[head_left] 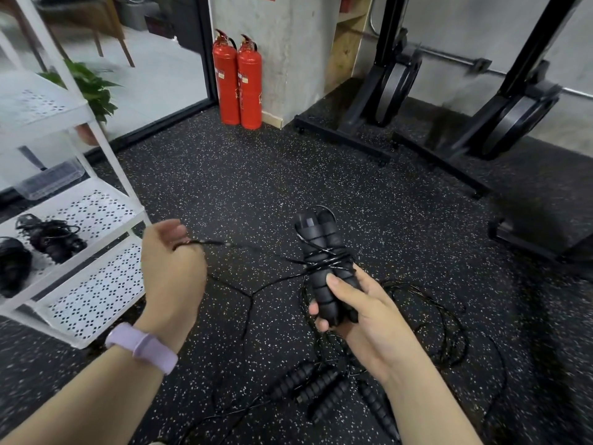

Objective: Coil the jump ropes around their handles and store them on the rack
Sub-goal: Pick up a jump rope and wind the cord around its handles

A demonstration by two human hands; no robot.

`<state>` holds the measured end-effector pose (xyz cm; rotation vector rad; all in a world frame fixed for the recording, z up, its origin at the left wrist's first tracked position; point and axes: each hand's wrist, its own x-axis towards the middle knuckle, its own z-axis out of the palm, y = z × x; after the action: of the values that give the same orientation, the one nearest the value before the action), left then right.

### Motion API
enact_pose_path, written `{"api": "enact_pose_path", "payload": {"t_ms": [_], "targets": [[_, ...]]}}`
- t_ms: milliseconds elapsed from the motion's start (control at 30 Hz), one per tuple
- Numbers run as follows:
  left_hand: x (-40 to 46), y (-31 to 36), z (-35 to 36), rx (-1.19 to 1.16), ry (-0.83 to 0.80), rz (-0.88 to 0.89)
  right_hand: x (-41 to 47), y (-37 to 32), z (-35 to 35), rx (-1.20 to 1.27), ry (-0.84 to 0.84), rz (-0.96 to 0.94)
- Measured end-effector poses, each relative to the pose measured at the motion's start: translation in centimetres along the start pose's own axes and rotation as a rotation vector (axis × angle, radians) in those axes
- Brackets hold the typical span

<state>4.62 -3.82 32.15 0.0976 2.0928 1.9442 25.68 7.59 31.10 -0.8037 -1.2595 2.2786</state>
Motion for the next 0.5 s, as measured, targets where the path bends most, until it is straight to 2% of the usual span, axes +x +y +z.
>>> {"api": "enact_pose_path", "payload": {"t_ms": [33,100,167,233,300,400,500], "targets": [[0.0,0.2,-0.1,0.009,0.015,0.023,0.1,0.1,0.0,0.03,0.03,-0.006],[0.0,0.3,-0.3,0.147,-0.072,0.053,0.3,0.1,-0.2,0.104,0.127,-0.024],[-0.4,0.1,-0.4,0.33,-0.246,0.131,0.5,0.0,-0.5,0.138,0.205,-0.042],[-1.2,0.3,-0.4,0.467,-0.445,0.308,0.6,-0.1,-0.6,0.119,0.222,-0.046],[-2.0,0.0,0.0,0.615,-0.647,0.486,0.5,0.0,-0.4,0.093,0.199,-0.038],[-3.1,-1.3,1.0,0.829,-0.894,0.619,0.3,0.3,-0.1,0.041,0.105,-0.014],[-4.2,-2.8,1.9,0.734,-0.994,0.609,0.1,0.5,0.3,0.006,-0.011,0.014]]}}
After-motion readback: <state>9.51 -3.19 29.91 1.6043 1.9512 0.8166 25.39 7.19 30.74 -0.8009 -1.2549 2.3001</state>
